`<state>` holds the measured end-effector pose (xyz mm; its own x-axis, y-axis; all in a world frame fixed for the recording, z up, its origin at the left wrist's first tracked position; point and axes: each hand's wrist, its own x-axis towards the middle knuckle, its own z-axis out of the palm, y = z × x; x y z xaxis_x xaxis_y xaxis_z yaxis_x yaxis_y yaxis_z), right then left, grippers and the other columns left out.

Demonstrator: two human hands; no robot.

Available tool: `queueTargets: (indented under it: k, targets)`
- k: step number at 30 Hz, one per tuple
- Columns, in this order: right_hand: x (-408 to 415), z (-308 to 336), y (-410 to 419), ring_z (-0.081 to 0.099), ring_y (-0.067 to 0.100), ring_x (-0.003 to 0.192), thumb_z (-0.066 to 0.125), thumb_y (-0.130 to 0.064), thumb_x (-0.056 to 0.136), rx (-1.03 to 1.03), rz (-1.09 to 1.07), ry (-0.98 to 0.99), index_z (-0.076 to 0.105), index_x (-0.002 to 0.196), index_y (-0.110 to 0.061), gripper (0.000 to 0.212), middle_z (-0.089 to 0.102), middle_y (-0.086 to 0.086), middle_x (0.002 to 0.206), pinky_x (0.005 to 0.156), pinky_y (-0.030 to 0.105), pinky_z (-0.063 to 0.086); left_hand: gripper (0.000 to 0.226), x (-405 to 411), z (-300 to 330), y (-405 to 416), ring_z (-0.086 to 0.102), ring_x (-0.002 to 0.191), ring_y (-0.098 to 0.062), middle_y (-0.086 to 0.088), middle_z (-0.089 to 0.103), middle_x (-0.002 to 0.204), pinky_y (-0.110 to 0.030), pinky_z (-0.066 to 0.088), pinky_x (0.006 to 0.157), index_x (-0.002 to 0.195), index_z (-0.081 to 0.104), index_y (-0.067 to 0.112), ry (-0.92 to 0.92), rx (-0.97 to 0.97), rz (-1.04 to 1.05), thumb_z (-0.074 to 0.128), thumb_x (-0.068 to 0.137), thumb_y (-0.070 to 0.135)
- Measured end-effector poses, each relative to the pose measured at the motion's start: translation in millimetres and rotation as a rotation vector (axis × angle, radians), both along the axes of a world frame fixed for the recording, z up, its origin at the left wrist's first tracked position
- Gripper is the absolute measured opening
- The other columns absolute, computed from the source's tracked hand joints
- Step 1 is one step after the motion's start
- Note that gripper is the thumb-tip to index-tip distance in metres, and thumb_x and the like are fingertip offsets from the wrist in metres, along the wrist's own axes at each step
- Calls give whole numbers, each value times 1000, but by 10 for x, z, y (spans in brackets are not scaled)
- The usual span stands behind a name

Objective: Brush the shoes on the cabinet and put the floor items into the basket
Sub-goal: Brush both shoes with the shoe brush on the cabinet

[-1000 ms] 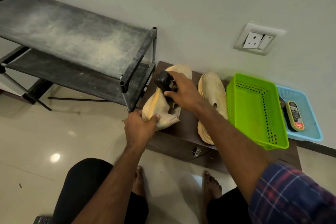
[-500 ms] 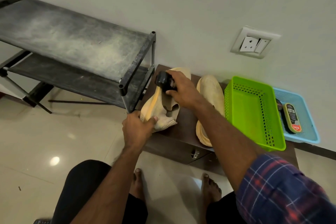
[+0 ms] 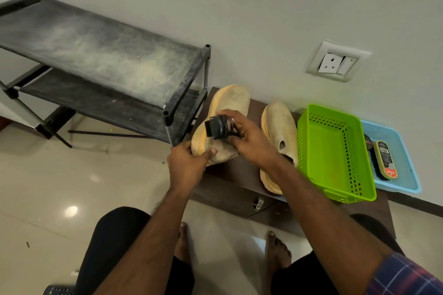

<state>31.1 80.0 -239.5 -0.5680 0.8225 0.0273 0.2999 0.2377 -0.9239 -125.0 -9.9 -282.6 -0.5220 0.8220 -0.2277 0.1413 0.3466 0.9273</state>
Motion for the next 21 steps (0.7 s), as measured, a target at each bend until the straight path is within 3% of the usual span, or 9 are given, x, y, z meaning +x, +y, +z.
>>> queueTargets:
  k: [1, 4, 7, 10, 13, 15, 18, 21]
  targets:
    - [-34, 33, -29, 40, 17, 141, 52, 15, 79, -76, -26, 16, 60, 132, -19, 63, 51, -2, 142, 117, 31, 35, 33, -2, 1, -1, 75, 82, -19, 4, 75, 87, -48, 64, 70, 89, 70, 32, -1, 11, -6, 89, 63, 42]
    - [-109, 26, -112, 52, 26, 126, 55, -8, 75, -287, -179, 167, 72, 114, -22, 45, 60, 0, 126, 110, 51, 43, 40, 3, 29, -5, 74, 87, -13, 10, 74, 90, -47, 64, 73, 107, 75, 23, 50, 70, -31, 90, 70, 29]
    - [-105, -2, -155, 60, 16, 119, 72, -22, 81, -143, -258, 104, 68, 119, -33, 40, 66, -8, 121, 105, 48, 48, 42, 5, 81, -4, 73, 88, -10, 13, 73, 89, -45, 64, 75, 116, 74, 15, 63, 114, -18, 88, 76, 19]
    - [-24, 27, -159, 54, 13, 125, 80, -30, 81, -73, -159, -5, 57, 132, -37, 56, 58, -5, 130, 108, 41, 46, 39, -12, 77, -1, 74, 84, -11, 8, 76, 91, -46, 64, 72, 112, 75, 17, 103, 131, -31, 86, 75, 20]
    - [16, -10, -136, 22, 22, 150, 81, -45, 77, 115, -10, -265, 49, 139, -41, 70, 36, 5, 152, 119, 45, 32, 30, -32, 63, 0, 74, 78, -12, 10, 74, 84, -47, 63, 69, 107, 76, 15, 140, 129, -37, 81, 77, 15]
    - [-14, -24, -114, 9, 22, 153, 75, -55, 78, 185, 31, -381, 42, 143, -45, 73, 15, 8, 163, 121, 48, 26, 29, -38, 57, 3, 74, 79, -13, 10, 74, 83, -47, 64, 70, 107, 75, 15, 116, 123, -30, 80, 78, 13]
    - [-77, 17, -93, 14, 27, 152, 67, -66, 80, 202, 49, -431, 36, 145, -49, 74, 2, 5, 166, 121, 44, 27, 25, -34, 50, -4, 75, 79, -13, 6, 76, 84, -46, 64, 70, 105, 76, 17, 63, 126, -42, 79, 81, 18]
    - [-119, 26, -71, 28, 24, 147, 69, -64, 78, 236, -27, -384, 43, 142, -46, 71, 20, 3, 161, 116, 38, 36, 24, -31, 42, 9, 75, 81, -14, 5, 77, 84, -47, 64, 71, 102, 77, 21, -10, 108, -11, 79, 80, 28]
